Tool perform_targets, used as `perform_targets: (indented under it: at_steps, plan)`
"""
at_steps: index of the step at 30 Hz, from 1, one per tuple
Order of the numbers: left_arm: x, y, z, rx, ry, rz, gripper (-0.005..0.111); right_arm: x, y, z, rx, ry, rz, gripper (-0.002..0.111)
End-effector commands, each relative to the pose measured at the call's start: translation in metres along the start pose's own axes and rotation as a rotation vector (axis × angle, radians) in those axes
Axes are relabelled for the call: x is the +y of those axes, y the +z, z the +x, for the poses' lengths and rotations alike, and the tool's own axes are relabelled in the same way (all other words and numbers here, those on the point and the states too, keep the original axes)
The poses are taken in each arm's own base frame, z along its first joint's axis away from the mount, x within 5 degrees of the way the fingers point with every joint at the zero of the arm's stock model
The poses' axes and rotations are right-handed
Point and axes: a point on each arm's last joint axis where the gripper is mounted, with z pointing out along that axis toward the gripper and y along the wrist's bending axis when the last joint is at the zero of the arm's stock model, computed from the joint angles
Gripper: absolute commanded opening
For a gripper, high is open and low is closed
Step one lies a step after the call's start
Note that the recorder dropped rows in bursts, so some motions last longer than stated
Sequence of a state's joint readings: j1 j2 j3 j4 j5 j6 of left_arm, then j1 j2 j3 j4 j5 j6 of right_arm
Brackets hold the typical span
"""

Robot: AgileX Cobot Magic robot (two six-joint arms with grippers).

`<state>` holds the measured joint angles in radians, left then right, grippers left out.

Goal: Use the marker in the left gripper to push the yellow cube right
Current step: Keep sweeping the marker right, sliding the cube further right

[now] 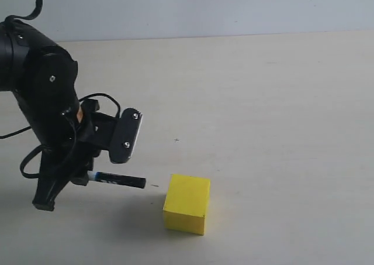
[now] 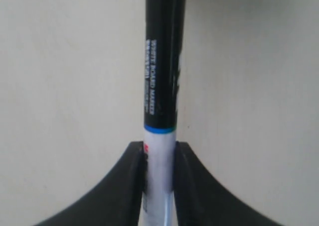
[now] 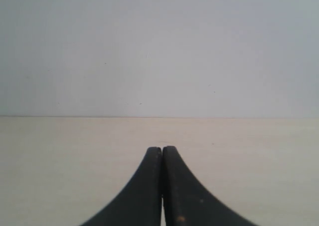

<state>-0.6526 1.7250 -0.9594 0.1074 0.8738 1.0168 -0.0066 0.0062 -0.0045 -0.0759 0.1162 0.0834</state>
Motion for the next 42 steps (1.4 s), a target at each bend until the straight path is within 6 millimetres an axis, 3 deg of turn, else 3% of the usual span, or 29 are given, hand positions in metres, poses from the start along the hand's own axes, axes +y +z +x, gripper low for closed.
perform_targets:
  at_steps: [1, 4, 7, 12, 23, 29, 39, 42]
  plan:
    - [-0.001, 0.002, 0.011, 0.015, -0.052, 0.04, 0.0, 0.0, 0.0, 0.001, -0.007, -0.004, -0.001, 0.0]
    - [-0.005, 0.005, -0.001, -0.02, -0.029, 0.028, 0.0, 0.0, 0.0, 0.001, -0.007, -0.004, -0.001, 0.0]
    - [-0.007, 0.008, -0.026, -0.05, 0.039, -0.016, 0.0, 0.0, 0.0, 0.001, -0.007, -0.004, -0.001, 0.0]
    - [-0.013, 0.002, -0.087, -0.091, 0.091, -0.053, 0.0, 0.0, 0.0, 0.001, -0.007, -0.004, -0.001, 0.0]
    - [-0.011, 0.009, -0.062, 0.085, 0.055, 0.089, 0.0, 0.0, 0.0, 0.001, -0.007, -0.004, -0.001, 0.0]
    - [-0.013, 0.014, -0.079, 0.024, 0.086, 0.037, 0.0, 0.0, 0.0, 0.001, -0.007, -0.004, -0.001, 0.0]
    - [-0.039, 0.011, -0.124, -0.07, 0.186, 0.001, 0.0, 0.0, 0.0, 0.001, -0.007, -0.004, -0.001, 0.0]
    - [-0.042, 0.01, -0.126, -0.072, 0.174, 0.006, 0.0, 0.0, 0.0, 0.001, -0.007, -0.004, -0.001, 0.0]
